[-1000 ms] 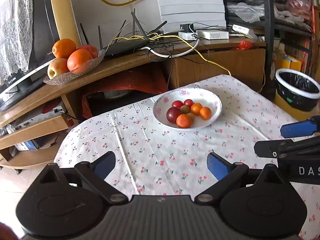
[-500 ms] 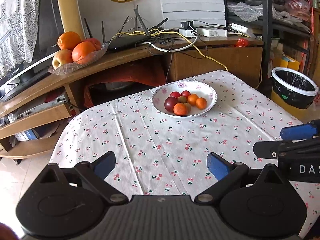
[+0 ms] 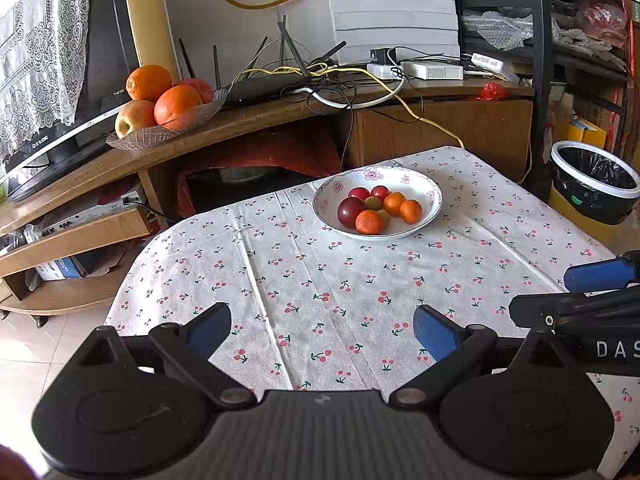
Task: Organize fruits
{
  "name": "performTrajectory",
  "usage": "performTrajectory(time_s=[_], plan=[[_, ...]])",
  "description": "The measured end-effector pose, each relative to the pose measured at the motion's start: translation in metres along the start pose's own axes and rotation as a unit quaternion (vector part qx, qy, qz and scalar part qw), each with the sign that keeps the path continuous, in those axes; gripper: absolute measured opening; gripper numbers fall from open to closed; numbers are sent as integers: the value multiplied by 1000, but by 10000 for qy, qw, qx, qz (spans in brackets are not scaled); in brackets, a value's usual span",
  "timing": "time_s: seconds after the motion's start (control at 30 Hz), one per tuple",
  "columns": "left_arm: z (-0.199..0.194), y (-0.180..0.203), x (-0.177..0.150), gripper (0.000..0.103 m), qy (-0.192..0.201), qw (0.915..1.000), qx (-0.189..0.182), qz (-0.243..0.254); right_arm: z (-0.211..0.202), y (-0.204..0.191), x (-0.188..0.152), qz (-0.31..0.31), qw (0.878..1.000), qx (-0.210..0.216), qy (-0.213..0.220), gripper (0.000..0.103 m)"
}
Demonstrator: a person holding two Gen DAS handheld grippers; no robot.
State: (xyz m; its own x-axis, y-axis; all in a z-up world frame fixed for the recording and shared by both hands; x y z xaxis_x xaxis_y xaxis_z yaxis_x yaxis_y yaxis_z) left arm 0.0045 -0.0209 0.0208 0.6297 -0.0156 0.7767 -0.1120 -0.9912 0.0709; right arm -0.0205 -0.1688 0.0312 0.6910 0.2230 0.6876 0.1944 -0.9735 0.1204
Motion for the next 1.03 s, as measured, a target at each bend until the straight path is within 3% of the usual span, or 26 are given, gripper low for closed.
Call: performTrajectory(time_s=[1.03], plan=[[2, -3, -1, 103, 32, 10000, 43, 35, 3, -1, 0, -23, 10000, 3, -34, 51]])
Point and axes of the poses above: each gripper's, at about its wrist camera, not at the fingertips, and z roughly the way its jaws point, y to its right, x to its top, the point moved 1 cm from there along z, roughly the way its jaws point, and after that the axes turned 14 degrees about -z, right-handed, at the moved point
